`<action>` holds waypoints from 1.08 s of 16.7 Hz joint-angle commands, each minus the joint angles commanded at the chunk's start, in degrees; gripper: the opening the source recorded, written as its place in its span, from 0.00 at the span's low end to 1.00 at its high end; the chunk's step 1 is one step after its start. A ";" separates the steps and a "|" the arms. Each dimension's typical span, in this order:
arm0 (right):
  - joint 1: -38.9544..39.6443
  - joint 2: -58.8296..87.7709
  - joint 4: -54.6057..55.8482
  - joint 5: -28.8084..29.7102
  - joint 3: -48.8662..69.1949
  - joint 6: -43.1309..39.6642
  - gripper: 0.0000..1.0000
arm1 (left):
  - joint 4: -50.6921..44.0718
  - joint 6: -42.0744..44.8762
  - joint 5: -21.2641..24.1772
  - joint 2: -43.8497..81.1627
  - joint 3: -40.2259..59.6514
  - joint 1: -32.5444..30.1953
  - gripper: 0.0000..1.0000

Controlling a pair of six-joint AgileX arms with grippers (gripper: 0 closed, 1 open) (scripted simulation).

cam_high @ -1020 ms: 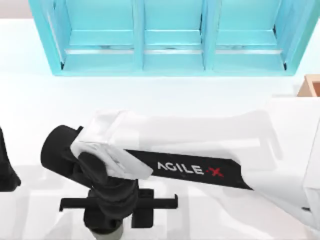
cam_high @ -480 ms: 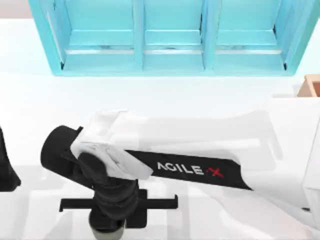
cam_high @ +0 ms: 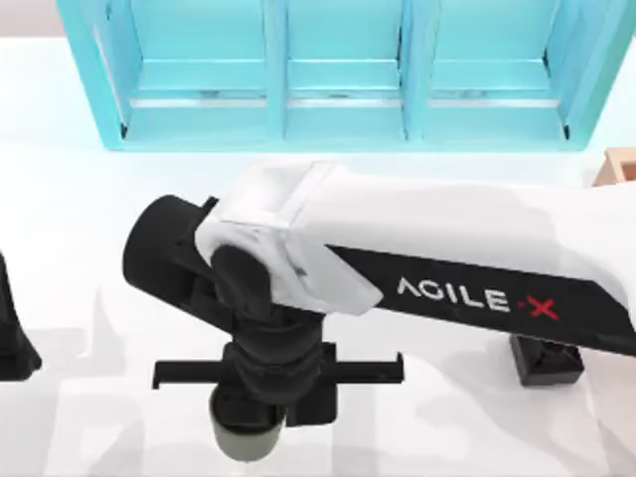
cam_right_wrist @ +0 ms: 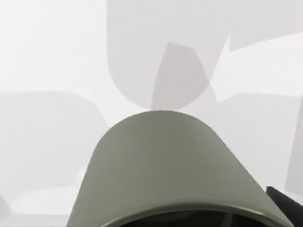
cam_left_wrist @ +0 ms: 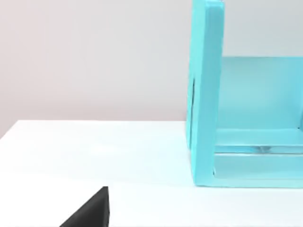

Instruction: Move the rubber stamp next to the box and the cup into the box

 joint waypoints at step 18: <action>-20.01 -17.06 -7.01 0.56 -11.82 -20.08 0.00 | 0.00 0.00 0.00 0.00 0.00 0.00 1.00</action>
